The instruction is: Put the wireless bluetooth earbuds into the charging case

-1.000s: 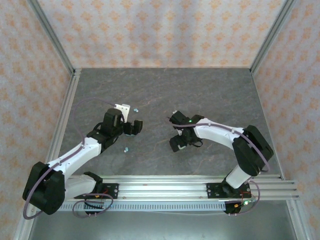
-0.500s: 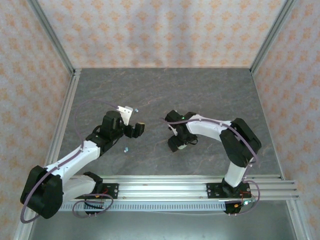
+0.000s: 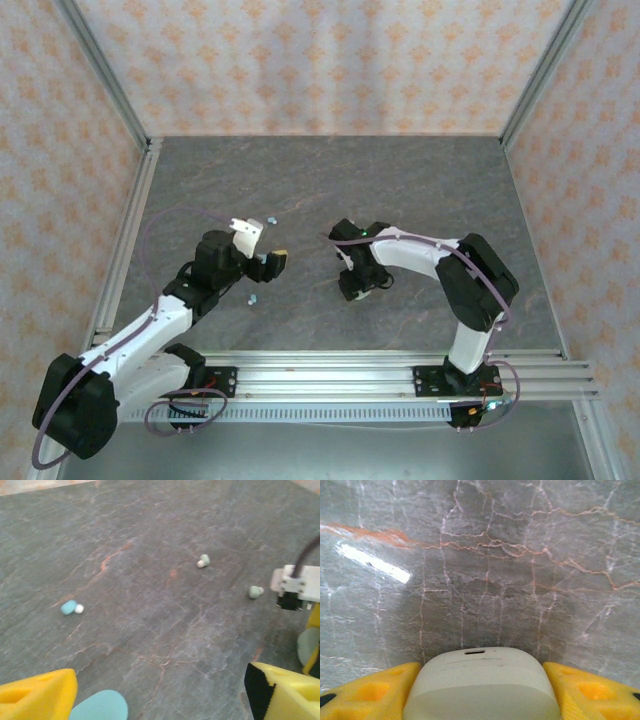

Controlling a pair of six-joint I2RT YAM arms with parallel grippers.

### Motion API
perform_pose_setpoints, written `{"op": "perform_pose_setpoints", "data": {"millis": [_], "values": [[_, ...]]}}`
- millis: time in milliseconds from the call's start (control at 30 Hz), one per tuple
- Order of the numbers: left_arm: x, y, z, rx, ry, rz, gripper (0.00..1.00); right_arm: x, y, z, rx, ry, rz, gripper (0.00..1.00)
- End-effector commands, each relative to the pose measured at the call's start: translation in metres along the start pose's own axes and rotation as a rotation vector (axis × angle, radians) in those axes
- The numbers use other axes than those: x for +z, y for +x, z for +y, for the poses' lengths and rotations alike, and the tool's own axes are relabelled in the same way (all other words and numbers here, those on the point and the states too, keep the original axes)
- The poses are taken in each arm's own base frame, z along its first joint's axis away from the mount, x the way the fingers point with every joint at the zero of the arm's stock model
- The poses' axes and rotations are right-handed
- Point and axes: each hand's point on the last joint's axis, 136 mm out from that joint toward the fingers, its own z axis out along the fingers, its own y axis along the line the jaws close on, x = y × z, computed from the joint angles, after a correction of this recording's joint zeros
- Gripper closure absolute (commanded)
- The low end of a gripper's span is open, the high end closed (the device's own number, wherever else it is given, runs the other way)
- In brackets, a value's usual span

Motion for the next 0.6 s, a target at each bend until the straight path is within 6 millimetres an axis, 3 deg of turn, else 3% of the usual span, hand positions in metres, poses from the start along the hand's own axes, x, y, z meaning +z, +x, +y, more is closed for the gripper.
{"op": "perform_pose_setpoints", "data": {"millis": [0,333,567], "values": [[-0.004,-0.018,-0.027,0.068,0.126,-0.083,0.14,-0.029,-0.006,0.004,0.079,-0.035,-0.01,0.41],[-0.018,-0.044,-0.103,0.373,0.331,-0.193,0.16,-0.139,-0.018,0.024,0.124,-0.22,-0.111,0.43],[-0.02,-0.078,-0.14,0.41,0.404,-0.323,0.16,-0.191,-0.015,0.041,0.102,-0.348,-0.148,0.44]]}}
